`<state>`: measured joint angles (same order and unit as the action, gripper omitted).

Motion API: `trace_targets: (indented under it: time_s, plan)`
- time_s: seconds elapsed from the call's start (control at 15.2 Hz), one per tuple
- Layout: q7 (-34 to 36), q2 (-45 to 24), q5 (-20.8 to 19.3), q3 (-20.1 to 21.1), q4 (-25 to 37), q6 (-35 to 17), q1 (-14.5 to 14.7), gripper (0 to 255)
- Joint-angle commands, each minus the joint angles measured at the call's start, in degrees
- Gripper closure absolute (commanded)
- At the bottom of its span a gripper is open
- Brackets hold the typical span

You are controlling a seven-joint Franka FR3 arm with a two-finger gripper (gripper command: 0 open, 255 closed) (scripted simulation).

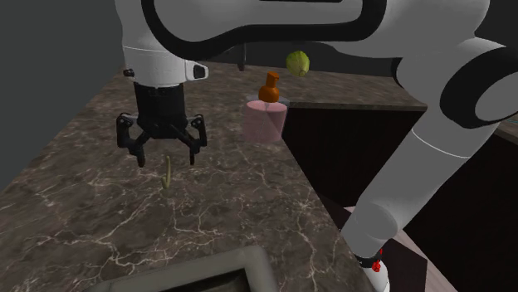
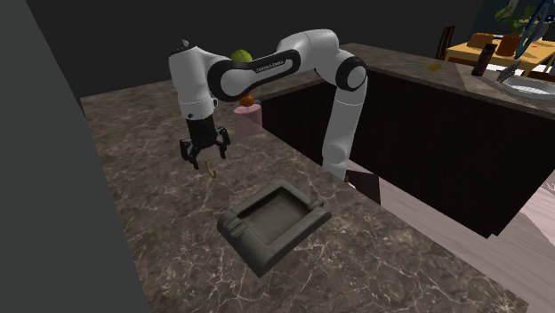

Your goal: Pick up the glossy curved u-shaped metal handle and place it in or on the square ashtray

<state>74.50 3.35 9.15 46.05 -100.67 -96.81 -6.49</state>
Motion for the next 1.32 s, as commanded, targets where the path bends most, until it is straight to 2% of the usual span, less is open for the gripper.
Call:
trace_targets:
  time_s: [0.0, 0.33, 0.86, 0.92, 1.25]
  plan:
    - [1.00, -0.80, -0.41, 0.41, -0.58, -1.34, 0.23, 0]
    - [0.77, -0.58, -0.11, 0.66, -5.00, -5.62, 0.47, 0]
    - [0.77, -0.59, -0.12, 0.66, -4.99, -5.60, 0.47, 0]
    - [0.77, -0.59, -0.12, 0.66, -4.99, -5.60, 0.47, 255]
    - [0.78, -0.59, -0.12, 0.66, -4.98, -5.60, 0.48, 255]
